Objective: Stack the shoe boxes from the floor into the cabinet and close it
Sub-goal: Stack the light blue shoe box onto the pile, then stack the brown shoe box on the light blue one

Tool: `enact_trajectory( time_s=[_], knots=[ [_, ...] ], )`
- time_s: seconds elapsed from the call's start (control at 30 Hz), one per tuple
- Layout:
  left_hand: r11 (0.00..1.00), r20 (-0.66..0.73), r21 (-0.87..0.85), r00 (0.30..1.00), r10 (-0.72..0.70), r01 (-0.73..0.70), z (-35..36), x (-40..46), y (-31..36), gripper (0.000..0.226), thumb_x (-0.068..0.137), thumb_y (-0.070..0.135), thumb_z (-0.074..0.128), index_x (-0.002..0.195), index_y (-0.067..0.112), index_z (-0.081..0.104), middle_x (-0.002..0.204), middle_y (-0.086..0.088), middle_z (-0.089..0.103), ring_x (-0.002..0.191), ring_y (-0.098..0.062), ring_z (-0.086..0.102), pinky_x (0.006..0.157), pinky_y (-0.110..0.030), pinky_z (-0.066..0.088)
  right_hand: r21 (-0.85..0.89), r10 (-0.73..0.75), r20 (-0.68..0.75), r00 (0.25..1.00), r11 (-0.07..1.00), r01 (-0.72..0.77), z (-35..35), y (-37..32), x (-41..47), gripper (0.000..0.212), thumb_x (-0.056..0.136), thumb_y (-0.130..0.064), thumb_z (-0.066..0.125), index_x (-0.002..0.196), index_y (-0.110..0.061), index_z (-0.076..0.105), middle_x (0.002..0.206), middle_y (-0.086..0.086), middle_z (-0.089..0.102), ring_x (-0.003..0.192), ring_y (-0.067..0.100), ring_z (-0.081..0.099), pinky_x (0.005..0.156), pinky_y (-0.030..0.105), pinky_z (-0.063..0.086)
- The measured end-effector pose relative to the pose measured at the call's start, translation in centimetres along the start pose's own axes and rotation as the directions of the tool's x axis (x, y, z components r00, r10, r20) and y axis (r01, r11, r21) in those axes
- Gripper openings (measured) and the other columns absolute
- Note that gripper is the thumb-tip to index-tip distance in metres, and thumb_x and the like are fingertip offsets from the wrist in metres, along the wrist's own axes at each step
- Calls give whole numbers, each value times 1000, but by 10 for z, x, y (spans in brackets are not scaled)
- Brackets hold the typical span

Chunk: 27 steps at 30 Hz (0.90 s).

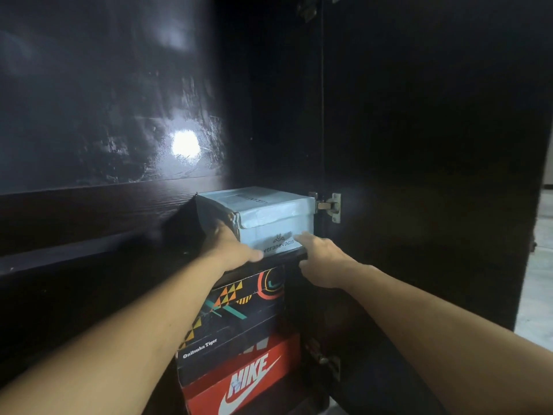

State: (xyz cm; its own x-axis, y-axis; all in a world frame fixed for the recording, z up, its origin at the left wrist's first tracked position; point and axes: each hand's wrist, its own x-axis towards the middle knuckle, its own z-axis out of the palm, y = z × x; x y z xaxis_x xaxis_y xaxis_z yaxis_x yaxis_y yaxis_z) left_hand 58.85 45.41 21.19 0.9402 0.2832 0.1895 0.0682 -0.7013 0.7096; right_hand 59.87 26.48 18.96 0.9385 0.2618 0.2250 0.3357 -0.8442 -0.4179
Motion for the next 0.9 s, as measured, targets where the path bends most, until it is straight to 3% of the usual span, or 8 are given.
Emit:
enact_trajectory(
  time_s=[0.1,0.2,0.33,0.47,0.5,0.63,0.77,0.9],
  knots=[
    [993,116,117,993,-1,-12,-8,-31,12,98,69,32,85,145,8,29,146,-9,41,129,-27,44,103,-34,41,13,48,-20,999,999,-48,-21,10,-32,55,88,-16,52,142,-23,45,138,8,54,119,26,56,99,33,47],
    [973,269,214,963,21,-81,-16,-71,32,79,72,37,82,134,7,43,134,-9,49,116,-25,51,87,-28,40,3,87,-29,996,996,-87,-45,19,-72,55,89,-27,62,142,-19,47,138,4,56,124,22,54,104,29,42],
    [909,424,353,904,57,-223,-10,-125,58,56,66,53,80,95,10,58,101,-6,60,83,-17,54,68,-27,43,24,150,-16,989,988,-150,-75,38,-134,54,85,-33,70,135,-17,56,128,4,63,116,19,60,101,29,45],
    [863,579,335,805,128,-378,10,-181,87,64,70,51,78,118,12,63,123,0,59,110,-20,56,94,-34,47,6,226,-28,974,974,-226,-102,59,-208,49,83,-34,72,128,-17,62,117,3,68,98,16,63,91,25,48],
    [860,610,316,780,139,-401,16,-196,95,67,70,50,79,122,12,62,126,1,59,113,-20,56,95,-34,47,-6,243,-33,969,970,-244,-108,65,-228,47,83,-34,73,125,-17,64,114,4,69,95,17,62,90,25,48],
    [821,712,279,681,171,-498,45,-254,130,65,75,48,76,128,14,60,122,3,57,106,-17,53,60,-23,40,-55,313,-45,949,947,-315,-129,91,-300,38,83,-29,73,117,-12,69,108,5,72,103,22,64,92,31,49],
    [825,799,164,563,211,-541,88,-303,157,74,73,46,79,135,14,54,137,0,53,124,-24,49,95,-41,47,-52,449,-33,893,892,-450,-144,125,-374,40,83,-28,74,120,-13,67,108,5,73,99,20,65,89,27,49],
    [790,870,105,440,221,-605,142,-349,177,76,69,51,80,132,16,56,133,1,54,120,-24,52,92,-42,49,-71,572,-30,820,817,-572,-155,164,-446,43,85,-31,72,125,-16,65,119,2,69,100,20,67,89,31,53]
  ],
)
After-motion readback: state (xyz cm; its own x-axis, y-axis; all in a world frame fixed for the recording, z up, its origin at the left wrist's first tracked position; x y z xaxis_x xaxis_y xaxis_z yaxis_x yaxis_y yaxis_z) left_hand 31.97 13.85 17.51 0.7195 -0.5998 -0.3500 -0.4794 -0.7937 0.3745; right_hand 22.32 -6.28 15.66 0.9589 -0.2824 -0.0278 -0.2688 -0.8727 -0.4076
